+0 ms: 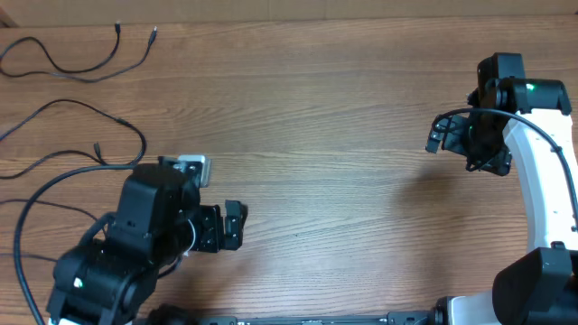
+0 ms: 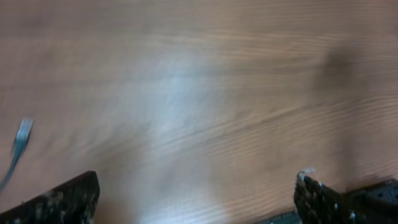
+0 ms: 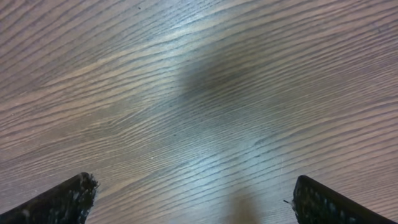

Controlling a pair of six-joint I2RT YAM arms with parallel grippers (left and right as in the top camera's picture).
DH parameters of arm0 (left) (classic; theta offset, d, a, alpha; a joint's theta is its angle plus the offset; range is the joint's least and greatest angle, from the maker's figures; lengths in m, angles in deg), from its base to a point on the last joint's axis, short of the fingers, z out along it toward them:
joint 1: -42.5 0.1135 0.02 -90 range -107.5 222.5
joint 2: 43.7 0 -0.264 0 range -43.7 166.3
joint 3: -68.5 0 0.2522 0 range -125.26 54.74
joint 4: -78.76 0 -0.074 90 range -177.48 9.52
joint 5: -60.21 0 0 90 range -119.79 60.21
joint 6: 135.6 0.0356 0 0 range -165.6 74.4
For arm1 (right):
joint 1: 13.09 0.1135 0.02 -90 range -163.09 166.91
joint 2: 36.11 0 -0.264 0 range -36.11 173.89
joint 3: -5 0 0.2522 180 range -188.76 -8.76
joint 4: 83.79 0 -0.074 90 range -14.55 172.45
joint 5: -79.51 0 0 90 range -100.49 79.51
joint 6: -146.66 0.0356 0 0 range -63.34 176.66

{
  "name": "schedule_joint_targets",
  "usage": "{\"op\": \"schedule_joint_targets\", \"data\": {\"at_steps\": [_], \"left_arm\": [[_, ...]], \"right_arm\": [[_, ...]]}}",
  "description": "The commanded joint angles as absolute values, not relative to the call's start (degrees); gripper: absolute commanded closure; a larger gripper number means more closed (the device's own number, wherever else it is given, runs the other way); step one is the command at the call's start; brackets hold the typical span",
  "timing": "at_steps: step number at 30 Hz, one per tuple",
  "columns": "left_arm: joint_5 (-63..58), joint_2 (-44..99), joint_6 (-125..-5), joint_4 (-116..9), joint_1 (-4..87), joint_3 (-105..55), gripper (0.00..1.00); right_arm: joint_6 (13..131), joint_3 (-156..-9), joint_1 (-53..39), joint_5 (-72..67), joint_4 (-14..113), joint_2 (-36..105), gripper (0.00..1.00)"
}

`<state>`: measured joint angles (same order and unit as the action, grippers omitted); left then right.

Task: Untangle cables

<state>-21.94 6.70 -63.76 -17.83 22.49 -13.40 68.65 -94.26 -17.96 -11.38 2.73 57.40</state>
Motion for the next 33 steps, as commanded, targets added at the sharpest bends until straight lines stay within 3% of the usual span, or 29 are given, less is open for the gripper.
{"op": "schedule_joint_targets", "data": {"at_steps": [1,5,13,26,33], "left_arm": [[-14.6,0.2,-50.4,-25.5,27.4,-4.2,0.0],[-11.2,-8.5,-49.4,-36.9,32.1,7.5,0.0],[-11.9,-25.9,-48.3,-42.2,37.5,18.0,0.01],[-12.2,-36.1,-40.9,-57.3,39.5,30.2,0.01],[-12.8,-40.4,-40.9,-77.4,40.6,42.0,0.0]], "right_arm": [[68.6,-94.2,-18.1,-11.9,2.8,57.5,0.0],[68.6,-94.2,-18.1,-11.9,2.9,57.5,0.0],[68.6,-94.2,-18.1,-11.9,2.8,57.5,0.0],[68.6,-94.2,-18.1,-11.9,2.8,57.5,0.0],[68.6,-94.2,-18.1,-11.9,2.9,57.5,0.0]]}}
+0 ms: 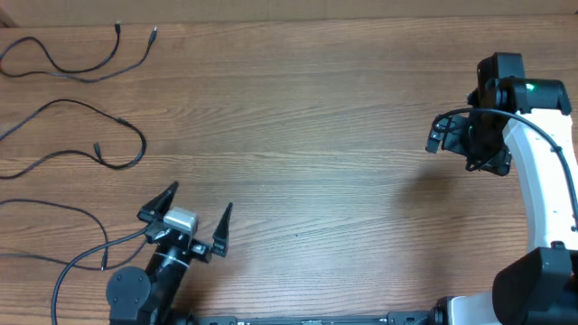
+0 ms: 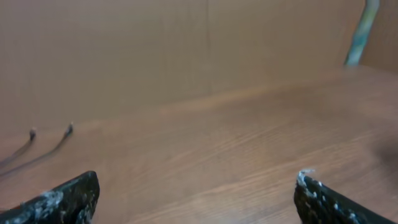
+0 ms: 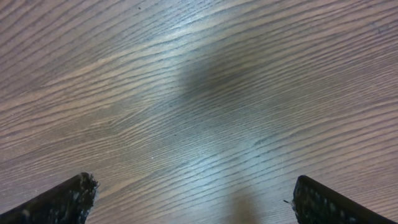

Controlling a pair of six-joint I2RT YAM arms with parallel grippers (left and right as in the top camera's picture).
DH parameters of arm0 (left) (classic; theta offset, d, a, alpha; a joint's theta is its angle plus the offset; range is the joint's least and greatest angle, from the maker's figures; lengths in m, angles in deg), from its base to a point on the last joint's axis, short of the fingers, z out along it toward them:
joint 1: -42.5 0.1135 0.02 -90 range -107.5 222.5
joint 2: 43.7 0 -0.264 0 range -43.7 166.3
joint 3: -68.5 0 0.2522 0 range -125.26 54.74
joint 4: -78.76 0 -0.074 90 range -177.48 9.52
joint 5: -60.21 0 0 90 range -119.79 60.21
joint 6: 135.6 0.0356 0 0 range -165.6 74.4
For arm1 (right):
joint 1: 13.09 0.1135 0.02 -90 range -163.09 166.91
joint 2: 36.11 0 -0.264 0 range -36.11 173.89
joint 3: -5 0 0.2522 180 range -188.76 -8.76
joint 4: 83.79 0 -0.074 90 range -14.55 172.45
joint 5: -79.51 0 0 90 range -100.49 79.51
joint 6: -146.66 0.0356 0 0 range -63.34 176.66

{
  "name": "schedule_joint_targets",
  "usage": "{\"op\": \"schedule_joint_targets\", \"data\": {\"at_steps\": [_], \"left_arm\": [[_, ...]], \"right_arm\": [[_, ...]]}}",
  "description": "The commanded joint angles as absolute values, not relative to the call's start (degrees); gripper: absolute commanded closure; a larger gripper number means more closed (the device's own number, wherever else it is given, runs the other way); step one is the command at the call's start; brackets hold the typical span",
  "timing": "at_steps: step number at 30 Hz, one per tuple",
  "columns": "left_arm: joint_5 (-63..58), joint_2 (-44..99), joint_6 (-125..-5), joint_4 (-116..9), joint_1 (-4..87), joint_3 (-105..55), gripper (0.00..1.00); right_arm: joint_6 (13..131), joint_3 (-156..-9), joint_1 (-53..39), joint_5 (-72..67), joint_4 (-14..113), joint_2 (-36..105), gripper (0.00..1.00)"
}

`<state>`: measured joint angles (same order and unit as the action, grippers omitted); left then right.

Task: Untangle cables

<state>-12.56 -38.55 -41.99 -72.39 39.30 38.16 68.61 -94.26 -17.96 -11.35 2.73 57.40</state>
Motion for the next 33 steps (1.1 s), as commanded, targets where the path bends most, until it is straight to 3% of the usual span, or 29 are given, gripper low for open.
{"op": "schedule_joint_targets", "data": {"at_steps": [1,10,17,21,33], "left_arm": [[-12.8,-40.8,-41.2,-80.1,41.3,43.6,0.0],[-19.9,-43.5,-46.0,-90.3,44.8,52.1,0.0],[-24.2,-43.6,-46.0,-86.1,44.7,54.5,0.0],[-35.2,-43.5,-53.2,-83.5,44.7,54.5,0.0],[-34.3,-43.5,-46.8,-83.2,44.7,54.5,0.0]], "right_arm": [[68.6,-94.2,-18.1,-11.9,2.8,57.5,0.0],[68.6,-94.2,-18.1,-11.9,2.8,57.5,0.0],[68.6,-94.2,-18.1,-11.9,2.9,57.5,0.0],[68.6,-94.2,-18.1,-11.9,2.8,57.5,0.0],[68.6,-94.2,-18.1,-11.9,2.8,57.5,0.0]]}}
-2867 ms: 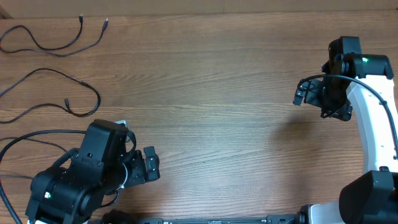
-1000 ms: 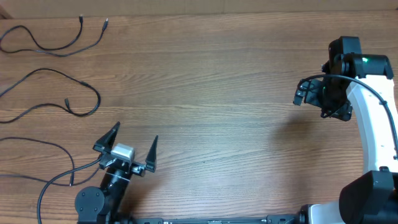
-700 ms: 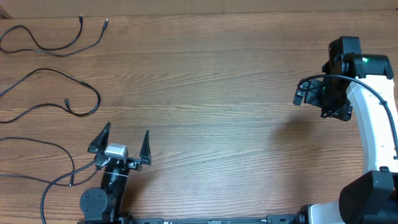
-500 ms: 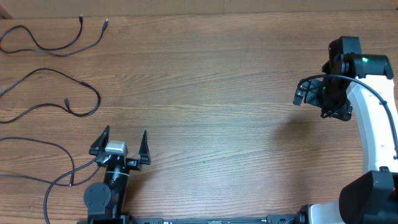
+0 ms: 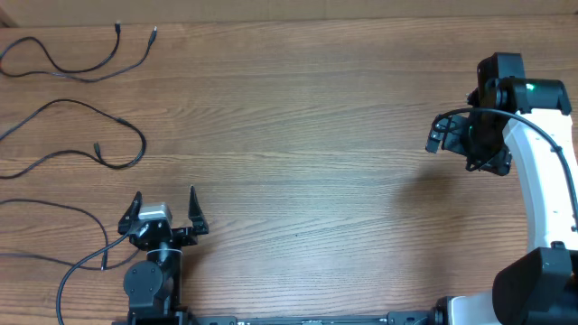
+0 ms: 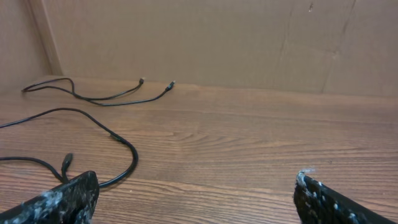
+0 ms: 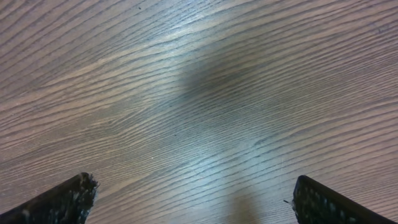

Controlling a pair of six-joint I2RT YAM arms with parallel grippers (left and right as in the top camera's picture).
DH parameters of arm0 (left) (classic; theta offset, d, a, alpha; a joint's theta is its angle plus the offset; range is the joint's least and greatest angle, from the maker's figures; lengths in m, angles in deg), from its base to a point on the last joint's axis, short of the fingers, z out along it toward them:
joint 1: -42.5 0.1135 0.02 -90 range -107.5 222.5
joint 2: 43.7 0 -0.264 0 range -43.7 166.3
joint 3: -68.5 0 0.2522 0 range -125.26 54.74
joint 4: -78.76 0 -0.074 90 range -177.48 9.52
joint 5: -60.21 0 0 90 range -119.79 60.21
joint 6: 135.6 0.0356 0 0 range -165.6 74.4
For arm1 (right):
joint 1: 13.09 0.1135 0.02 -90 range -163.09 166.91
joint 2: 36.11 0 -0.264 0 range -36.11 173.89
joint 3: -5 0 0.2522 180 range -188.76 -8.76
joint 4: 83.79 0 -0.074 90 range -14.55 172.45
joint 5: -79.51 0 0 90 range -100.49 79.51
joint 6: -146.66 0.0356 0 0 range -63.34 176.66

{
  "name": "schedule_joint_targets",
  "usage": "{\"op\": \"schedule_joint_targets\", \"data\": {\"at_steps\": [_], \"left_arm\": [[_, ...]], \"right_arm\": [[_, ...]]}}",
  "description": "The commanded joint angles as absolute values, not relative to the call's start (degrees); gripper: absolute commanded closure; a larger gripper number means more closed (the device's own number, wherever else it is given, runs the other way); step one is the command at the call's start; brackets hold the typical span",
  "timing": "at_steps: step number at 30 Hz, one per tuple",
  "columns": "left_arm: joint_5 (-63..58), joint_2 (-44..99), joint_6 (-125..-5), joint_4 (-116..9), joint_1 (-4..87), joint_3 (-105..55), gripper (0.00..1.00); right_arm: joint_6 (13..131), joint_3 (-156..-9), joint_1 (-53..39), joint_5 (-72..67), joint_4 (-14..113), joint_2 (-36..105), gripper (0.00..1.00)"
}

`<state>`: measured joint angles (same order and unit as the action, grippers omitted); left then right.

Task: Untangle cables

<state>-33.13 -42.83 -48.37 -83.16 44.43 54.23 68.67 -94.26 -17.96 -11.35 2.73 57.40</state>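
Observation:
Three black cables lie apart on the left of the wooden table: a far cable (image 5: 81, 69), a middle cable (image 5: 135, 135) and a near cable (image 5: 86, 217). The left wrist view shows the far cable (image 6: 99, 98) and the middle cable (image 6: 121, 142) ahead on the left. My left gripper (image 5: 164, 209) (image 6: 196, 199) stands open at the near edge, right of the near cable, pointing at the far wall with nothing between its fingers. My right gripper (image 5: 452, 144) (image 7: 194, 199) hangs open over bare wood at the right.
A brown wall (image 6: 205, 37) closes the table's far side. The white right arm (image 5: 542, 181) runs along the right edge. The left arm's base (image 5: 149, 284) sits at the near edge, beside the near cable's loop.
My left gripper has shifted a little left at the near edge and turned to face the far wall, so its view now takes in two cables. The right arm and all cables are unchanged.
At first my left arm reached over the near left of the table, gripper open and pointing down at the wood beside a cable end. Then it was folded back at the near edge, tilted up. Now it faces the far side. The right gripper stayed open and still.

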Motion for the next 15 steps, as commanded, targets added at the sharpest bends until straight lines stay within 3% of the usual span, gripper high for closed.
{"op": "schedule_joint_targets", "data": {"at_steps": [1,15], "left_arm": [[-34.2,-43.5,-46.9,-83.2,44.7,54.5,0.0],[-33.0,-43.5,-46.9,-83.2,44.7,54.5,0.01]], "right_arm": [[68.6,-94.2,-18.1,-11.9,2.8,57.5,0.0],[68.6,-94.2,-18.1,-11.9,2.8,57.5,0.0]]}}
